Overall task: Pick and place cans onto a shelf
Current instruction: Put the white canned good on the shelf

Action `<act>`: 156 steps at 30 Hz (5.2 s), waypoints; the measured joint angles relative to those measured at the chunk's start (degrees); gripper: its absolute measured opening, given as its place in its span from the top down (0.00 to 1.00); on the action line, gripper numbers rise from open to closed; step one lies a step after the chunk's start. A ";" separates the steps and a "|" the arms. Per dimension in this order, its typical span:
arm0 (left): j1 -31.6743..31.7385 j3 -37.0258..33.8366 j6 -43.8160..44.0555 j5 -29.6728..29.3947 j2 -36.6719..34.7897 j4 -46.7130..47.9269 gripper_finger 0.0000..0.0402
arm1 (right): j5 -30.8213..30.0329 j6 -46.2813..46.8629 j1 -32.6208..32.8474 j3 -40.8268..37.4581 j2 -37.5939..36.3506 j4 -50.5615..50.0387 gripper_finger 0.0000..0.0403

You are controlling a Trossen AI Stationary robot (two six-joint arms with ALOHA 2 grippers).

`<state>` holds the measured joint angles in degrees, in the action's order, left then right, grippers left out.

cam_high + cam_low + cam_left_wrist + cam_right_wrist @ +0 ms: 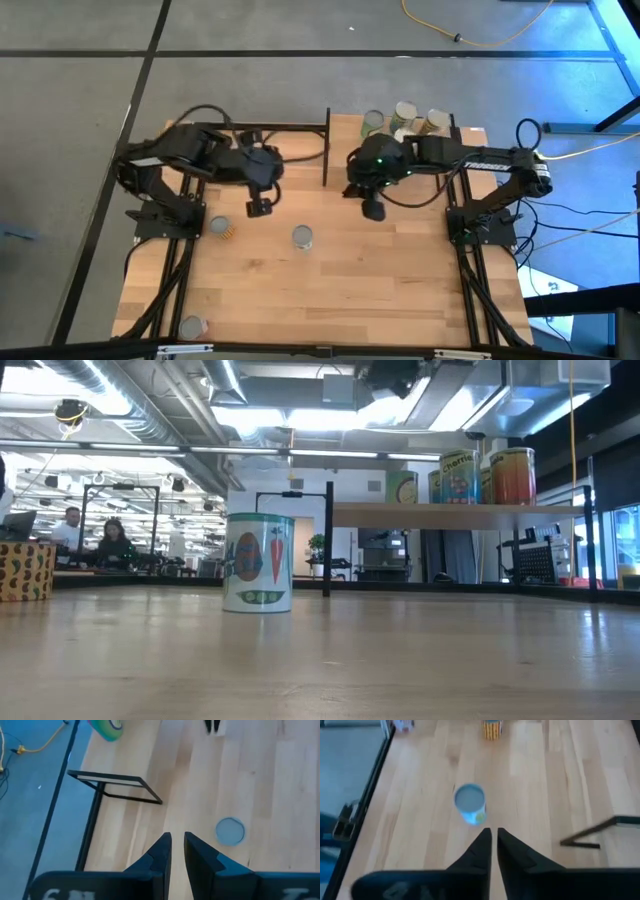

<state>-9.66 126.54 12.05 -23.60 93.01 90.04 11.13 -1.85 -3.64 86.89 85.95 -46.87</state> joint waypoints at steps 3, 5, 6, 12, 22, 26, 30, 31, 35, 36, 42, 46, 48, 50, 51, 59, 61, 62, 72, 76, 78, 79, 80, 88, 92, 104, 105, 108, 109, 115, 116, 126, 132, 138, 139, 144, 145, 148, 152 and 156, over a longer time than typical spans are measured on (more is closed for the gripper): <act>-0.10 0.00 0.33 0.03 -1.75 -0.01 0.89 | 0.70 1.73 0.14 -1.55 1.42 4.76 0.85; -0.10 0.00 0.96 -0.02 -2.61 -0.03 0.89 | 1.19 1.76 0.53 -1.86 3.10 6.41 0.82; -0.08 0.00 1.11 0.01 -3.04 -0.02 0.89 | 1.35 1.72 0.82 -1.86 4.16 7.61 0.81; -0.01 -0.02 1.66 -0.27 -4.53 0.00 0.89 | 1.47 1.75 2.62 0.49 11.29 11.07 0.80; 0.01 -0.02 2.84 -0.34 -4.70 -0.02 0.89 | 0.21 0.19 3.58 2.42 20.49 11.05 0.79; 0.01 -0.02 2.84 -0.34 -4.68 -0.02 0.89 | -0.82 -1.60 4.23 2.42 23.32 11.30 0.79; 0.01 -0.02 2.84 -0.34 -4.68 -0.02 0.89 | -0.85 1.05 4.61 2.42 24.96 12.17 0.79; 0.01 -0.02 2.84 -0.34 -4.68 -0.02 0.89 | -0.83 1.84 4.61 2.42 25.26 12.68 0.79; 0.01 -0.02 2.84 -0.34 -4.68 -0.02 0.89 | -1.00 5.11 4.59 2.47 26.08 15.62 0.79; 0.01 -0.02 2.84 -0.34 -4.68 -0.02 0.89 | -1.02 5.82 4.59 2.47 26.16 16.03 0.79; 0.01 -0.04 2.84 -0.34 -4.68 -0.02 0.89 | -0.98 8.50 4.55 2.52 26.92 17.52 0.79; 0.01 -0.04 2.84 -0.37 -4.68 -0.04 0.89 | -1.00 9.27 4.55 2.51 28.46 18.12 0.79; 0.01 -0.04 2.84 -0.36 -4.65 -0.02 0.89 | -1.00 9.36 4.53 2.51 28.92 17.81 0.79; 0.01 -0.04 2.84 -0.34 -4.64 -0.03 0.89 | -1.08 9.58 4.52 2.51 29.24 18.19 0.79; 0.01 -0.04 2.84 -0.35 -4.63 -0.02 0.89 | -1.16 9.37 4.49 2.49 29.27 17.82 0.79; 0.01 -0.04 2.86 -0.34 -4.63 -0.03 0.89 | -3.73 9.52 4.26 2.49 29.39 18.44 0.79; 0.01 -0.04 2.86 0.23 -4.63 -0.02 0.89 | -2.87 10.55 4.22 2.49 29.57 18.27 0.79; 0.01 -0.06 2.86 0.79 -4.63 -0.02 0.89 | -2.73 10.74 4.22 2.49 29.58 18.27 0.79; -0.02 -0.06 2.84 8.50 -4.63 -0.02 0.89 | -2.49 12.30 4.22 2.48 29.88 18.34 0.79; -0.27 -0.04 2.86 8.68 -4.63 -0.02 0.89 | -2.49 12.22 4.22 2.47 29.88 18.40 0.79; -0.27 -0.05 2.86 8.70 -4.63 -0.02 0.89 | -2.50 12.30 4.22 2.47 29.88 18.40 0.79; -0.27 -0.06 2.86 8.70 -4.63 -0.02 0.89 | -2.49 12.31 4.22 2.47 29.88 18.42 0.79; -0.27 -0.07 2.84 8.70 -4.63 -0.02 0.89 | -2.51 12.31 4.22 2.47 29.88 18.43 0.79; -0.27 -0.07 2.86 8.70 -4.63 -0.02 0.89 | -1.71 12.35 4.22 2.62 32.72 19.29 0.79; -0.27 -0.07 2.84 8.70 -4.63 -0.02 0.89 | -1.39 12.31 4.22 2.76 33.32 19.52 0.81; -0.27 -0.05 2.76 8.69 -4.63 -0.03 0.89 | 0.64 11.89 4.18 2.51 32.35 18.39 0.98; -0.27 -0.07 2.58 8.69 -4.63 -0.02 0.89 | 1.02 11.87 4.22 2.41 31.91 17.37 0.99; -0.27 -0.07 2.50 8.70 -4.63 -0.02 0.89 | 1.18 11.29 4.28 2.62 30.08 13.24 0.99; -0.27 -0.05 2.45 8.68 -4.63 -0.02 0.89 | 1.19 10.31 4.31 3.67 29.49 10.68 0.99; -0.27 -0.07 2.41 8.70 -4.63 -0.02 0.89 | 0.31 4.18 4.24 15.23 26.67 -4.76 0.99; -0.27 -0.07 2.40 8.70 -4.63 -0.02 0.89 | 0.29 3.17 4.24 17.78 26.67 -7.74 0.99; -0.27 -0.07 2.36 8.73 -4.63 -0.02 0.89 | -7.27 -3.42 3.04 36.77 26.48 -30.87 0.99; -0.27 -0.07 -0.12 8.73 -4.63 -0.02 0.89 | -11.70 -4.85 -0.78 40.68 26.48 -38.60 0.99; -0.27 -0.07 -0.66 8.73 -4.63 -0.02 0.89 | -12.70 -7.48 -5.57 41.46 26.22 -40.43 0.99; -0.27 -0.06 -0.66 8.73 -4.63 -0.03 0.89 | -12.54 -7.66 -6.41 41.46 25.96 -40.41 0.99; -0.27 -0.07 -0.85 8.73 -4.63 -0.02 0.89 | -8.70 -10.33 -12.15 41.50 24.16 -41.25 0.99; -0.27 -0.07 -1.43 8.73 -4.63 -0.02 0.89 | -7.67 -10.66 -13.44 41.53 23.85 -41.15 0.99; -0.27 -0.07 -3.20 8.73 -4.63 -0.02 0.89 | -3.63 -10.93 -17.50 41.35 23.12 -40.13 0.99; -0.27 -0.07 -3.46 8.72 -4.63 -0.02 0.89 | -0.36 -12.67 -22.12 40.11 22.98 -38.37 0.99; -0.27 -0.07 -3.48 8.73 -4.63 -0.02 0.89 | 1.01 -13.86 -25.49 38.41 22.97 -37.77 0.99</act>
<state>-9.93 126.48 8.58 -14.87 88.38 90.02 12.14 -15.71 -29.12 125.30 108.92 -84.64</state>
